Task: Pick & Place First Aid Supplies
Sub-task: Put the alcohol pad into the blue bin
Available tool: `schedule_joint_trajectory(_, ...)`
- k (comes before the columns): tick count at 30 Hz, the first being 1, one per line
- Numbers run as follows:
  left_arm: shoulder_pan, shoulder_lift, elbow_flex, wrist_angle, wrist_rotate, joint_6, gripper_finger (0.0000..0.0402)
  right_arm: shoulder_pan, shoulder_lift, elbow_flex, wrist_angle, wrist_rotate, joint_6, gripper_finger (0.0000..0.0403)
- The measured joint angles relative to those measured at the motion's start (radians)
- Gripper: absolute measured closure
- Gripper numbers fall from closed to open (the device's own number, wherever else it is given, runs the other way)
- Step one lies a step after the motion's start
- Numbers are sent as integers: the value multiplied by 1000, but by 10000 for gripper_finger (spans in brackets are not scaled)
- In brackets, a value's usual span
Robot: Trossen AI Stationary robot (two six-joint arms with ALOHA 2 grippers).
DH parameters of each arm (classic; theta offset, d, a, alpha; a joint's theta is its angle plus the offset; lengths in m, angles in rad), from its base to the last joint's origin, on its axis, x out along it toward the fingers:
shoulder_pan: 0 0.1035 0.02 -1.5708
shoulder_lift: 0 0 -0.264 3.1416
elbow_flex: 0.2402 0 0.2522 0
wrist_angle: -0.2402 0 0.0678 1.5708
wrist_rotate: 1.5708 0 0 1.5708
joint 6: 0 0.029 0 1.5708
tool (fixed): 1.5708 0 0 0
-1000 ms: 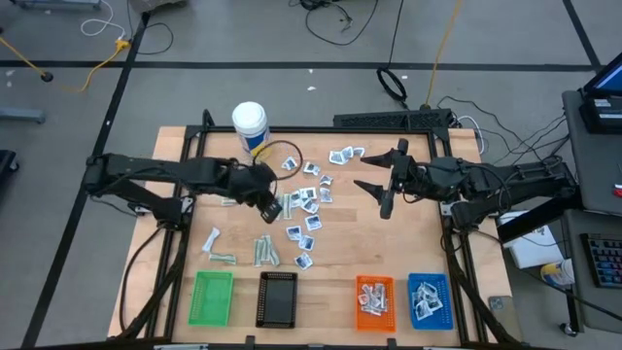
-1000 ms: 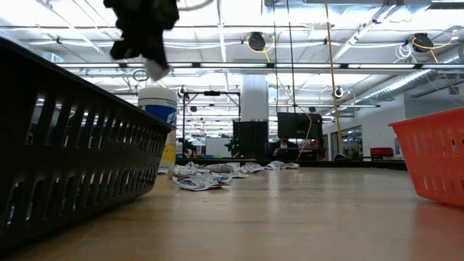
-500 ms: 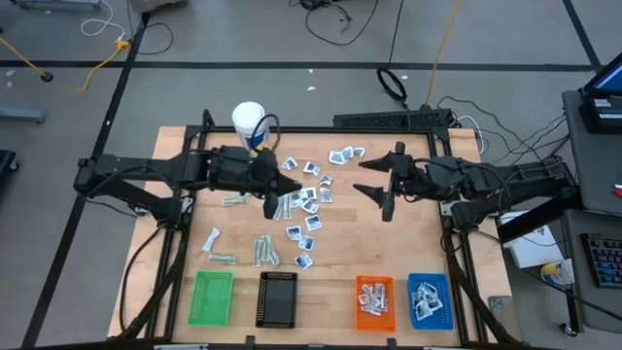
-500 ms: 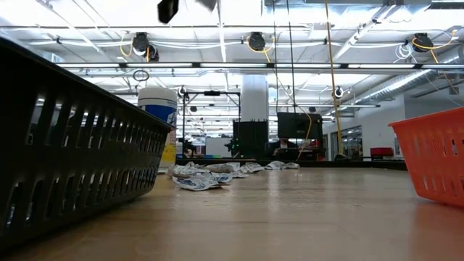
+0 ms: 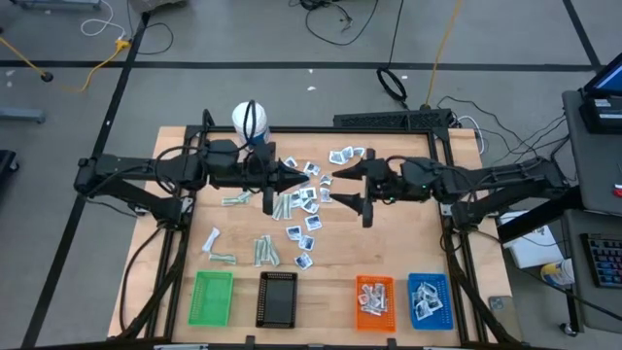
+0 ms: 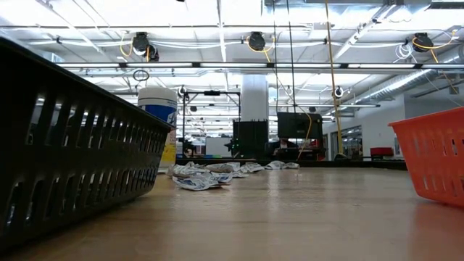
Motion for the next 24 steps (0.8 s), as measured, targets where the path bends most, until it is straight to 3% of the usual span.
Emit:
schedule_joint_trajectory(11,-6,0,0,41,-2,10,402,-29,90,0,218,-36,-1,140)
schedule_joint_trajectory(24,-10,62,-2,75,38,4,402,-64,147,2,285,-62,52,140)
